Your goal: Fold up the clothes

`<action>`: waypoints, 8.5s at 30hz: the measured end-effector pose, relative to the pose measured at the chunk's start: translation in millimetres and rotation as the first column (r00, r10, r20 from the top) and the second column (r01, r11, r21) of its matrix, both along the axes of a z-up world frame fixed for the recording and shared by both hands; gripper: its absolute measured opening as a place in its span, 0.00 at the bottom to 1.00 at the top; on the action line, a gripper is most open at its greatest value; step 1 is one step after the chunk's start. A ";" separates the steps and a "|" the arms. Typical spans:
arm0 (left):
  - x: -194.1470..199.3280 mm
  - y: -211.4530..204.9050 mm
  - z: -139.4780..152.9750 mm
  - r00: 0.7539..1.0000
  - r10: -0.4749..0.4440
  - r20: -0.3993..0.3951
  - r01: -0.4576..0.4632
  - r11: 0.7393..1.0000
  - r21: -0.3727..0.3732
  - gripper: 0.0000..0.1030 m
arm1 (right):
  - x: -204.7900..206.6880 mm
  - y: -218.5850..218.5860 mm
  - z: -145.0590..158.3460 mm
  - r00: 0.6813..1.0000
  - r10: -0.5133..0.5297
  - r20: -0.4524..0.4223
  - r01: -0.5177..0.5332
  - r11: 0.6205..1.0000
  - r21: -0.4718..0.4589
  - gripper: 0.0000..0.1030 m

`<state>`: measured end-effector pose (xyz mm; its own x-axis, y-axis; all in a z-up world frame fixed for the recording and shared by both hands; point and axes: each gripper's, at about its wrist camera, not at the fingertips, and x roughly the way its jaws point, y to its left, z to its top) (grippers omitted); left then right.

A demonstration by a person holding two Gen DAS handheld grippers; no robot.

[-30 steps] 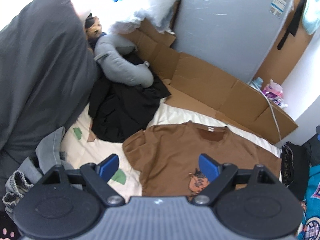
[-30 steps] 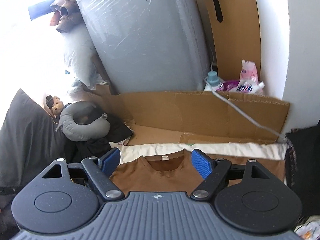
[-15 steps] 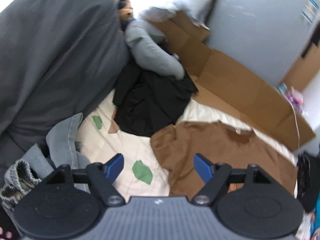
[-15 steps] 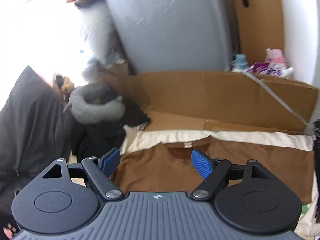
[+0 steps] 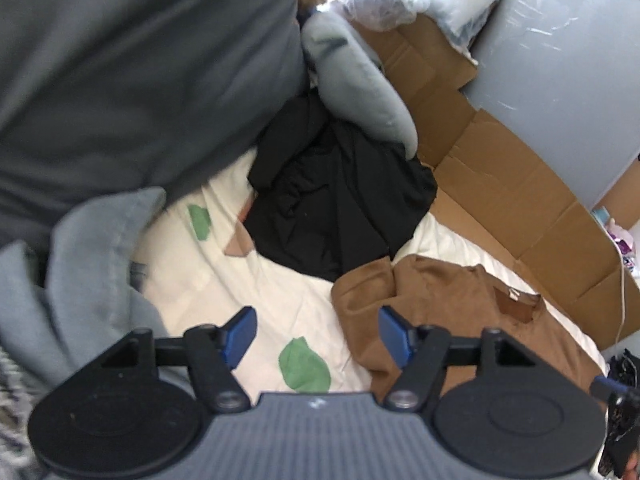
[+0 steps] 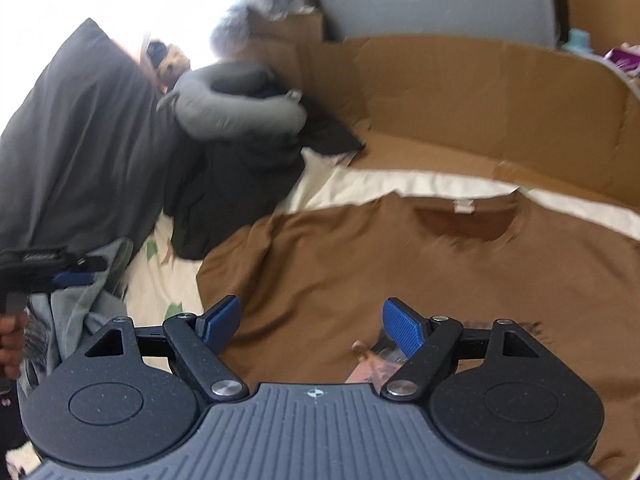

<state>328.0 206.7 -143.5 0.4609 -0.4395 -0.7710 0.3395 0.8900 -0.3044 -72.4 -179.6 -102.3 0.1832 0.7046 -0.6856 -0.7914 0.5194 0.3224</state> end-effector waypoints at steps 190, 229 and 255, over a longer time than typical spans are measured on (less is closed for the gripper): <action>30.6 -49.5 -105.8 0.988 -0.010 -0.153 0.010 1.000 0.003 0.37 | -53.6 24.9 -103.2 0.976 0.117 -0.184 -0.144 0.979 -0.141 0.81; 28.5 -23.7 -102.6 0.957 0.204 -0.206 -0.252 0.937 -0.241 0.31 | -53.1 27.9 -105.2 0.973 0.139 -0.186 -0.166 0.976 -0.140 0.81; 21.2 -3.0 -104.5 0.910 0.295 -0.291 -0.382 0.868 -0.316 0.06 | -54.0 36.3 -99.9 0.968 0.174 -0.182 -0.196 0.974 -0.110 0.81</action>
